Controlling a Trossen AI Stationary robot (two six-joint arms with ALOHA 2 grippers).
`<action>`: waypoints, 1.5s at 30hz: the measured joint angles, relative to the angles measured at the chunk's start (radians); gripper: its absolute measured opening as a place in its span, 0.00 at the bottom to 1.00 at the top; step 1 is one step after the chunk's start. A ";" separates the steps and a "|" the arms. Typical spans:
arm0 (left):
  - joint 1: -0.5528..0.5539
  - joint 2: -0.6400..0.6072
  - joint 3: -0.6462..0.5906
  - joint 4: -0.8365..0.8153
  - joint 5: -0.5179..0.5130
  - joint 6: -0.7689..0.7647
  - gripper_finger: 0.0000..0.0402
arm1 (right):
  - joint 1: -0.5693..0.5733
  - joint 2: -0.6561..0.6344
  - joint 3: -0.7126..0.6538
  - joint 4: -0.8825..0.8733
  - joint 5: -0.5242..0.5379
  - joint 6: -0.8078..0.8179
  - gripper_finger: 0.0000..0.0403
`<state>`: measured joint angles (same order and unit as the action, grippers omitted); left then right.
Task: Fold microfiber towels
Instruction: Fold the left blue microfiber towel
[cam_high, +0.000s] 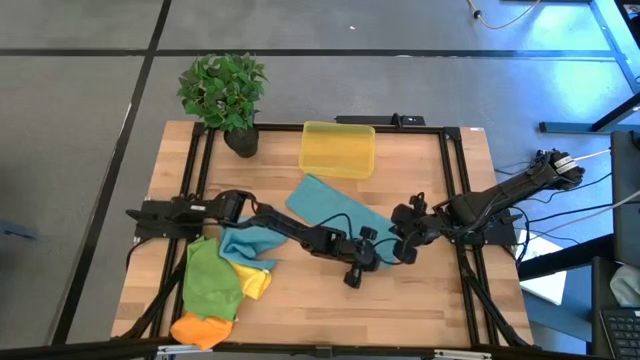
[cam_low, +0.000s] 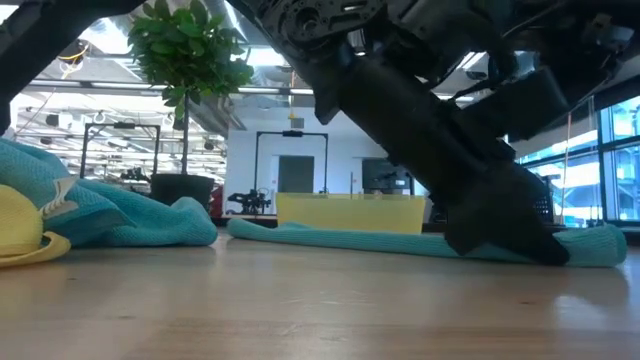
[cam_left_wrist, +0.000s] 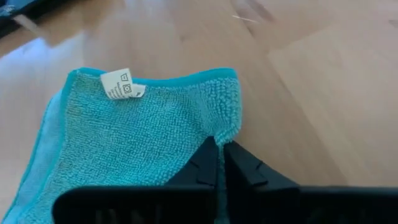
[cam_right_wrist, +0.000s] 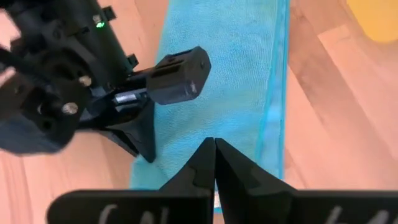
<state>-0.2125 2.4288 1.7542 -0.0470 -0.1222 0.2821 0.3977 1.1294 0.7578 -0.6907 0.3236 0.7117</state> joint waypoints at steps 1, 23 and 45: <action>-0.004 -0.008 0.001 -0.039 0.037 0.011 0.01 | 0.002 0.000 0.000 0.000 0.000 -0.021 0.03; -0.179 -0.185 -0.193 -0.258 0.043 -0.092 0.00 | 0.276 0.249 -0.172 0.503 0.142 -0.417 0.40; -0.253 -0.463 -0.685 0.216 -0.038 -0.224 0.00 | 0.291 0.659 -0.143 0.939 0.303 -0.848 0.42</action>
<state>-0.4652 1.9656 1.0695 0.1687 -0.1600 0.0585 0.6890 1.7884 0.6149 0.2488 0.6263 -0.1359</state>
